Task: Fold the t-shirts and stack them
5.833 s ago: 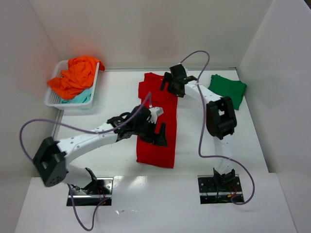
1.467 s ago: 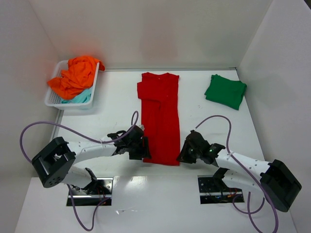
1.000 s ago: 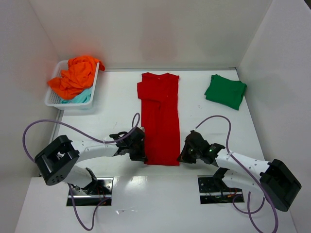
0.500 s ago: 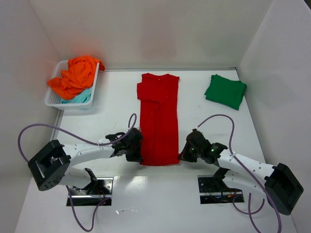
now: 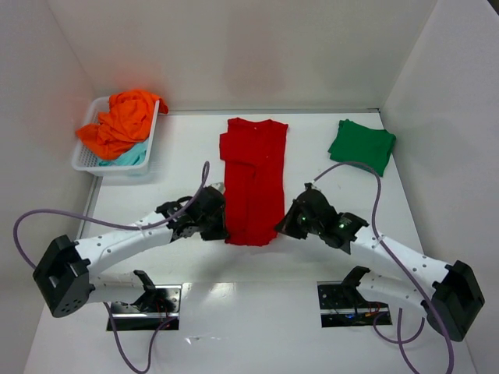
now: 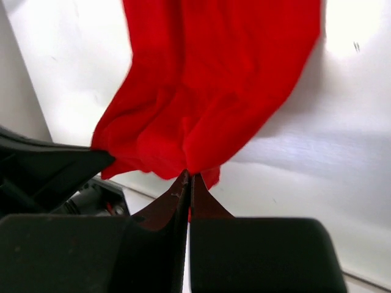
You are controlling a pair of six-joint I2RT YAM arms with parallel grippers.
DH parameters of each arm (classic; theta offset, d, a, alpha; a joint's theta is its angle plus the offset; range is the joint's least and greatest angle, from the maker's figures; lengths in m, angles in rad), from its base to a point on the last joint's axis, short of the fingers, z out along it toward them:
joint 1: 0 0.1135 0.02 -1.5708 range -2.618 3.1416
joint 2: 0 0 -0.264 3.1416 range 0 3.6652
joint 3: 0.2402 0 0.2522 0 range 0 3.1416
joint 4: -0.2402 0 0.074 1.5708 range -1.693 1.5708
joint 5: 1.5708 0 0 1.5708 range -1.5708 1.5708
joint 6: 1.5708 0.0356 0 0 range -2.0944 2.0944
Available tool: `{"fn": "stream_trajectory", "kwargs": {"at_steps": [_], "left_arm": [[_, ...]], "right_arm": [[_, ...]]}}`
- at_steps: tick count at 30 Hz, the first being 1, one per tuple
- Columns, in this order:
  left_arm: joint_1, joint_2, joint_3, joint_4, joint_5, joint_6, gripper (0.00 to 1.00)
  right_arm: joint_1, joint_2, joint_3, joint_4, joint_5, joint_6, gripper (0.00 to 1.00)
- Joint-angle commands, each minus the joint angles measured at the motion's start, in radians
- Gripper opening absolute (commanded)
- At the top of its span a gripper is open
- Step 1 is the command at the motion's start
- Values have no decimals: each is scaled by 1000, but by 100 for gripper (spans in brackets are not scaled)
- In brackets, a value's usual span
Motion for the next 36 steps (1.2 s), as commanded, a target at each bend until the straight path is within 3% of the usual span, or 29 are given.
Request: {"fn": "stream_trajectory", "kwargs": {"at_steps": [1, 4, 12, 20, 27, 36], "left_arm": [[43, -38, 118, -40, -59, 83, 0], [133, -2, 165, -40, -31, 147, 0], [379, 163, 276, 45, 105, 293, 0], [462, 426, 455, 96, 266, 382, 0], [521, 630, 651, 96, 325, 422, 0], [563, 877, 874, 49, 366, 451, 4]], "right_arm": [[-35, 53, 103, 15, 53, -31, 0], [-71, 118, 167, 36, 53, -75, 0], [-310, 248, 311, 96, -8, -212, 0], [-341, 527, 482, 157, -60, -274, 0], [-389, 756, 632, 189, -94, -319, 0], [-448, 936, 784, 189, -103, -347, 0]]}}
